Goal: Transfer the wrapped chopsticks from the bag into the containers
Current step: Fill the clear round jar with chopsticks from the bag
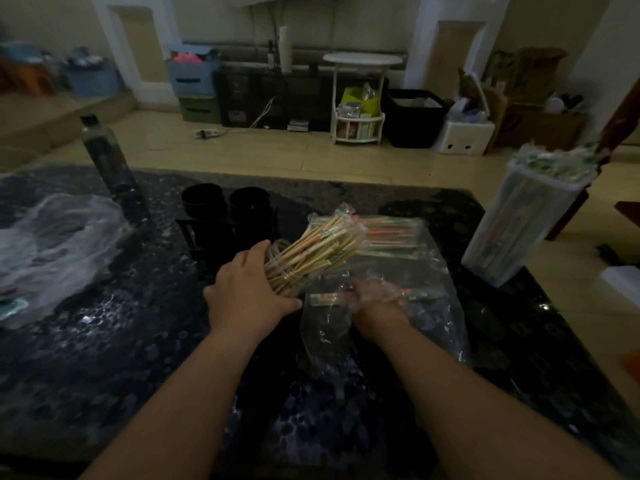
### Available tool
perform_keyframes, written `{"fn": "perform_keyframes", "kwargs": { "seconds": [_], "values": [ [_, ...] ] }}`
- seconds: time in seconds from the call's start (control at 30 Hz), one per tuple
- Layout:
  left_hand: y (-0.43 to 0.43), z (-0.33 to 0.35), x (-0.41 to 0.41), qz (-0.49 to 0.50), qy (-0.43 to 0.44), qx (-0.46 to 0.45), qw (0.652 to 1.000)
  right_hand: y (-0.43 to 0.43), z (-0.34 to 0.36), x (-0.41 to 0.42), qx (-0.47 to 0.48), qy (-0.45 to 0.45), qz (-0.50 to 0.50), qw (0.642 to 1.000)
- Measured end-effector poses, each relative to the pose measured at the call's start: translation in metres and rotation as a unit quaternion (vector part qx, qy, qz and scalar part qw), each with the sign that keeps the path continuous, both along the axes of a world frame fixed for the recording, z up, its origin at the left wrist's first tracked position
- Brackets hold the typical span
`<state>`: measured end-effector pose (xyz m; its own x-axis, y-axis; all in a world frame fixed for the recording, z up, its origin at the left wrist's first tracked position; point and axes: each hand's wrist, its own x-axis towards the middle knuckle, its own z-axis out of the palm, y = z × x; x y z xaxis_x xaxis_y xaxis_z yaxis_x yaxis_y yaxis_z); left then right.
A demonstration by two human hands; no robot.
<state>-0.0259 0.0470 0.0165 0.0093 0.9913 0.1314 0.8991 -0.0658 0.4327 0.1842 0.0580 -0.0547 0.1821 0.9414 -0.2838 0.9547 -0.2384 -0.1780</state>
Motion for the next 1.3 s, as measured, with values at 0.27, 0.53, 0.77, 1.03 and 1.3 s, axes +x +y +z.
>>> {"fn": "perform_keyframes", "kwargs": {
  "seconds": [0.27, 0.53, 0.77, 1.03, 1.3],
  "values": [
    [0.001, 0.000, -0.001, -0.004, 0.003, -0.003, 1.000, -0.008, 0.003, -0.002, 0.019, -0.015, 0.015, 1.000],
    [-0.003, 0.003, -0.001, -0.007, 0.005, -0.001, 1.000, -0.045, 0.005, -0.008, -0.009, -0.011, 0.037, 0.999],
    [-0.009, 0.005, 0.000, -0.021, 0.023, -0.004, 1.000, -0.073, 0.009, -0.016, 0.071, -0.049, 0.032, 0.996],
    [-0.022, 0.007, 0.004, -0.035, 0.035, -0.001, 0.999, -0.093, 0.024, -0.014, 0.052, 0.005, 0.038, 0.998],
    [-0.026, 0.008, 0.008, -0.040, 0.036, -0.004, 0.999, -0.098, 0.020, -0.029, 0.001, 0.007, 0.042, 0.999]
  ]
}}
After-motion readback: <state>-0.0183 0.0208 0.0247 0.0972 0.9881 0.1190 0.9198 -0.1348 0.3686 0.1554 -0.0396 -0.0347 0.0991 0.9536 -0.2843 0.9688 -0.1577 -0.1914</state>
